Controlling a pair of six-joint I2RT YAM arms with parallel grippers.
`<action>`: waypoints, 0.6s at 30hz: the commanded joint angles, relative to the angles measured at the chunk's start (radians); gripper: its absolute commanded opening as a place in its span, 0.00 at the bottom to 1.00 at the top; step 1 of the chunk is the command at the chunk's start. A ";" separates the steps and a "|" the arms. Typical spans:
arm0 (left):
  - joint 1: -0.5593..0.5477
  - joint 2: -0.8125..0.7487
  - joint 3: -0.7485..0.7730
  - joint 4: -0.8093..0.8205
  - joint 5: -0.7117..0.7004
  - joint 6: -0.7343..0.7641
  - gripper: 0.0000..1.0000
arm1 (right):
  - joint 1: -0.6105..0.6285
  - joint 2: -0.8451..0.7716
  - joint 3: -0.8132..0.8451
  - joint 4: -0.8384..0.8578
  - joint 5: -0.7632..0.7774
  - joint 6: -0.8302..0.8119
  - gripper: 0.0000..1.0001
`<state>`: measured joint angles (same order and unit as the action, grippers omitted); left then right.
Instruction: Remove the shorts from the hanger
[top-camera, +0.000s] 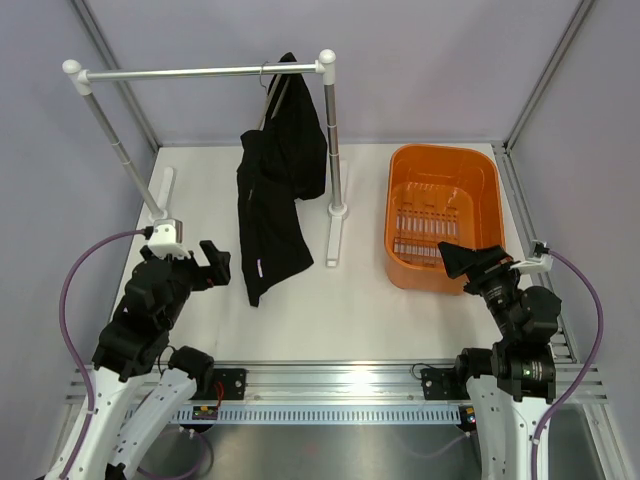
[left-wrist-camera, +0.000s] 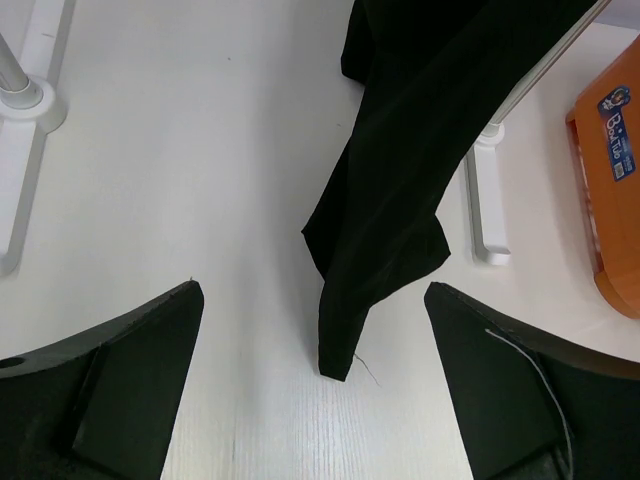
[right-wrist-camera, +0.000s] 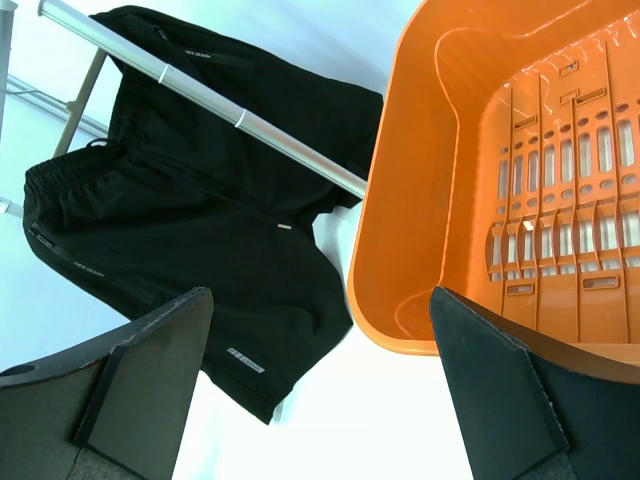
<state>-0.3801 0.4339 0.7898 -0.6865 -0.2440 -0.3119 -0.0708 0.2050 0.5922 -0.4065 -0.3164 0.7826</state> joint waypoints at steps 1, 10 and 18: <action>0.003 0.011 0.002 0.038 -0.009 -0.004 0.99 | 0.006 0.010 0.027 0.043 -0.020 0.010 0.99; 0.003 -0.004 0.026 0.071 0.083 0.022 0.99 | 0.006 0.000 0.057 -0.006 0.013 -0.022 0.99; 0.003 0.167 0.316 0.156 0.184 -0.016 0.99 | 0.006 -0.018 0.070 -0.020 0.005 -0.029 0.99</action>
<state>-0.3801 0.5175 0.9783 -0.6456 -0.1246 -0.3149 -0.0708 0.2020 0.6323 -0.4324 -0.3077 0.7639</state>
